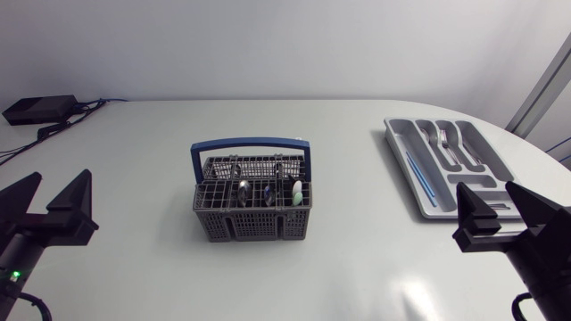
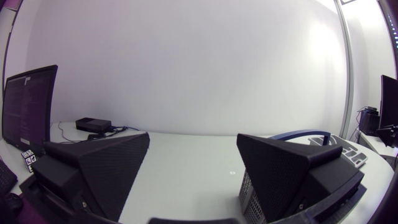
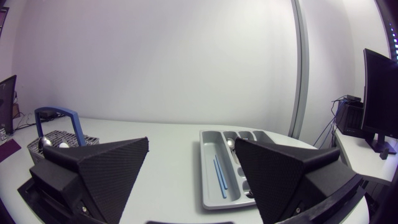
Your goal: Unload the cutlery basket into the drawer organizer.
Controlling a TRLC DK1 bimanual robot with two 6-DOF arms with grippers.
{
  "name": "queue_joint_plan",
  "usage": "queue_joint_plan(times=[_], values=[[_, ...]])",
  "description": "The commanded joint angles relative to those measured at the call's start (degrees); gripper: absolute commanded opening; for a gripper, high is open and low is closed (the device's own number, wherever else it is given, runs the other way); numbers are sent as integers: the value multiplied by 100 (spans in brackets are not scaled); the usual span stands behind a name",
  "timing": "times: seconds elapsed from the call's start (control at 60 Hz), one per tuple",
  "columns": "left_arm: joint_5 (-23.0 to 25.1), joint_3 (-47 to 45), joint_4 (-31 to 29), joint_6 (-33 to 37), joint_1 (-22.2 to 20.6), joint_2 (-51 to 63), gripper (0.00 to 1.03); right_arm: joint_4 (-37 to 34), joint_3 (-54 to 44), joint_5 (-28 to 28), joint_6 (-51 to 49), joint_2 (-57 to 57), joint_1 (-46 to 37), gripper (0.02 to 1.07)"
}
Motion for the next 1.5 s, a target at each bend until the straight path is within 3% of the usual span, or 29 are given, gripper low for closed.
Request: queue_joint_plan(times=[0.0,0.2,0.517,0.733,0.817,1.017,1.15,1.367,1.483], values=[[-99,353,-89,-94,41,317,99,103,281,39,27,308,75,102],[-196,898,-476,-261,-47,1029,97,59,668,171,133,906,321,102],[-723,1795,-1399,-481,-285,2110,97,-389,1450,769,441,1855,1094,102],[-882,2691,-2506,99,-443,3271,97,-1391,2382,1208,590,2909,1560,102],[-846,2806,-2577,521,-487,3464,97,-1628,2654,1208,739,3235,1675,102],[-451,3122,-2840,530,-636,3938,97,-1804,3050,1235,1276,3613,2272,102],[-205,3140,-2902,556,-786,4097,97,-2244,3559,1331,1697,4316,2386,96],[-187,3087,-2849,600,-1014,4079,98,-2481,3973,1331,2049,4861,2817,96],[-187,3060,-2823,706,-1084,4141,99,-2595,4227,1252,2163,5274,3010,103]])
